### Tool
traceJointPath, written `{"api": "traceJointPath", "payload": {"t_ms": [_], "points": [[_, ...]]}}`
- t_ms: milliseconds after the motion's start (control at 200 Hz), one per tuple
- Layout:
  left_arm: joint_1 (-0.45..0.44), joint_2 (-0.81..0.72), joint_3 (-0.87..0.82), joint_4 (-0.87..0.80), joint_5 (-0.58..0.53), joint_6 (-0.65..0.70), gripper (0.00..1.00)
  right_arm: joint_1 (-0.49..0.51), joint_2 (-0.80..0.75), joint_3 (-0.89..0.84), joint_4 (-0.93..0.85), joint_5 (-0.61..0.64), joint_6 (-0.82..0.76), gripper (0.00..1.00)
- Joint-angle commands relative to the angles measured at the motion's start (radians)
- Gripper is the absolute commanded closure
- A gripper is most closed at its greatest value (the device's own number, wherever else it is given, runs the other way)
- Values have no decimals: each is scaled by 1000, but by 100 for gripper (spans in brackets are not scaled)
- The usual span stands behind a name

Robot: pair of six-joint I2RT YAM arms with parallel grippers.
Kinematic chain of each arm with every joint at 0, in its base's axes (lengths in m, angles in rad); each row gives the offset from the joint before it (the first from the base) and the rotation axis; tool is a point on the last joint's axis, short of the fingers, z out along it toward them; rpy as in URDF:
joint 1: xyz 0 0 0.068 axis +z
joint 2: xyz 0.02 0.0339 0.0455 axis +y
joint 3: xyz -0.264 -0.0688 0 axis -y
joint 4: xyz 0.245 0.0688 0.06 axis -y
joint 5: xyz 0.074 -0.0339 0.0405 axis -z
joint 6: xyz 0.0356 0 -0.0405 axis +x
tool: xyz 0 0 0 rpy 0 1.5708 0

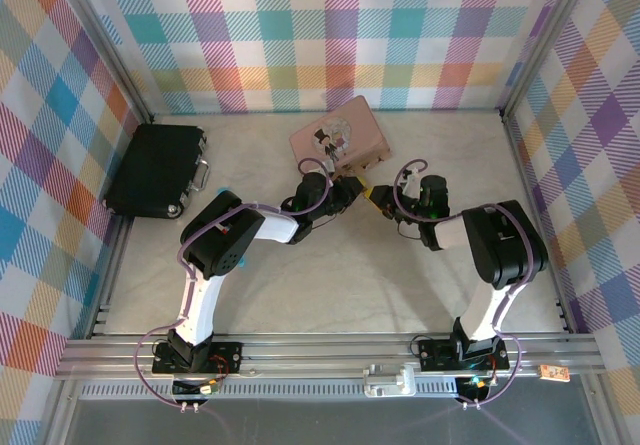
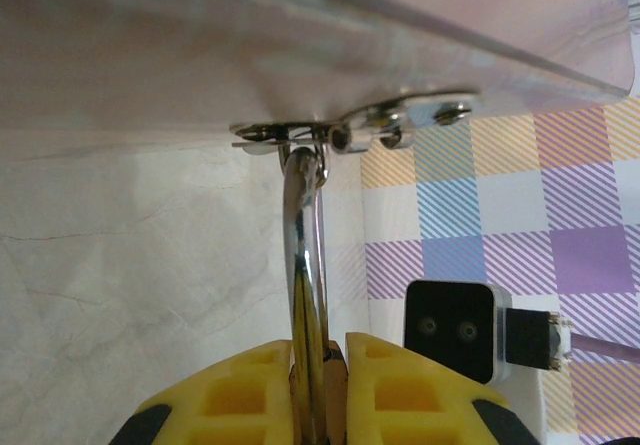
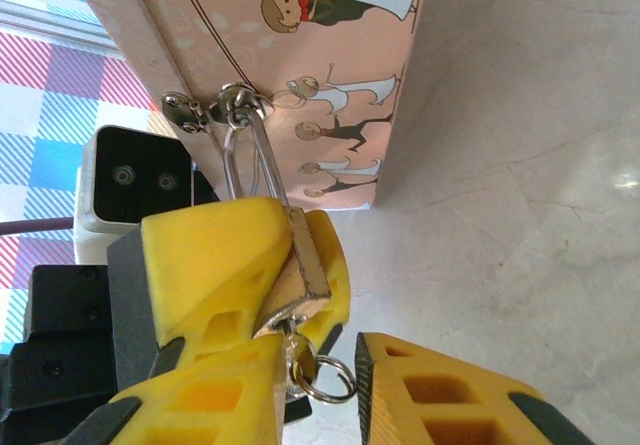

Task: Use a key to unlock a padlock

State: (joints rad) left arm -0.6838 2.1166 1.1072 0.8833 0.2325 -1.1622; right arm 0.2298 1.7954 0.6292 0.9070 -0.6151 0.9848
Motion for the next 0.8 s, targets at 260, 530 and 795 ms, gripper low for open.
{"api": "traceJointPath", "payload": {"t_ms": [260, 530, 795], "points": [[-8, 8, -14, 64, 47, -81, 100, 25, 79, 20, 194, -31, 102, 85], [-8, 2, -23, 91, 32, -86, 100, 64, 151, 39, 327, -35, 227, 82], [-9, -1, -41, 134, 18, -98, 100, 70, 188, 45, 423, -14, 341, 97]]}}
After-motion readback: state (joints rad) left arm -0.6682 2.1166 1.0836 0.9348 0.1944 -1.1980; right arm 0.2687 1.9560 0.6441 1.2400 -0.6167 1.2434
